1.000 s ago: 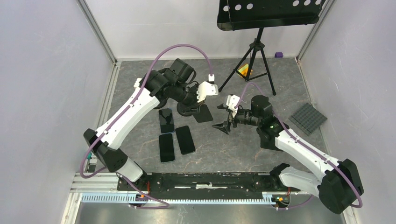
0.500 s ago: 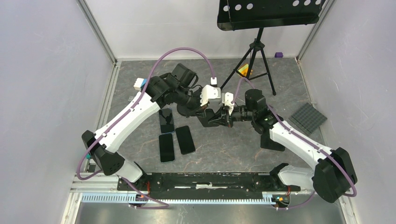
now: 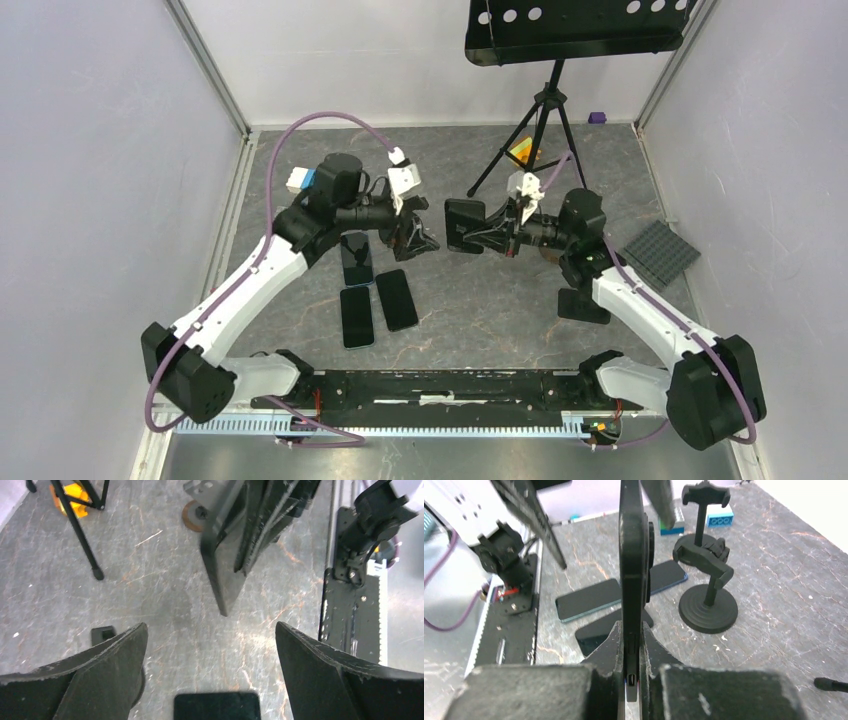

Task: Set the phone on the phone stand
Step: Adjust the phone.

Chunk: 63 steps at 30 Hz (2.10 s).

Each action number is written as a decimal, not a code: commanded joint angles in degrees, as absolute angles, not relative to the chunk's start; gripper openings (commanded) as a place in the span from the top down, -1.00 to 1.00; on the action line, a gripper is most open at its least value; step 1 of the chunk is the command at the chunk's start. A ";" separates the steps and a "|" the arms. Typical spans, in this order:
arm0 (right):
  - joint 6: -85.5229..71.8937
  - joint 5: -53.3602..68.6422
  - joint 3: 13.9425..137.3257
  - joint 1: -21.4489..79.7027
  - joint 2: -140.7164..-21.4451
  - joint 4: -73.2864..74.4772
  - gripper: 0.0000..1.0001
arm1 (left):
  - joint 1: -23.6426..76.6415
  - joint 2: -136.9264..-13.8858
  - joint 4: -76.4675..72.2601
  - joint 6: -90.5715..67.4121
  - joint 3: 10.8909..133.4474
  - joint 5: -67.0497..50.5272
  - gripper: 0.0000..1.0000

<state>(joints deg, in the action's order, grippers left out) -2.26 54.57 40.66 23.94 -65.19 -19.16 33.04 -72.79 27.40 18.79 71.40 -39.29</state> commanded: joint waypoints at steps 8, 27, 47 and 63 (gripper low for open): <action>-35.35 57.13 34.59 20.82 -63.22 -57.07 0.99 | 33.31 -72.08 -18.40 -7.96 54.25 -47.03 -0.98; -39.42 55.99 31.84 20.48 -65.22 -64.44 0.99 | 36.30 -79.35 -21.42 -12.41 56.77 -54.87 0.00; -20.10 55.12 35.33 20.13 -61.64 -41.53 -0.57 | 38.14 -76.96 -4.41 0.57 59.43 -56.24 0.96; 13.94 54.83 52.71 20.43 -64.26 6.27 -0.67 | 40.42 -76.44 17.98 21.65 63.31 -47.10 0.96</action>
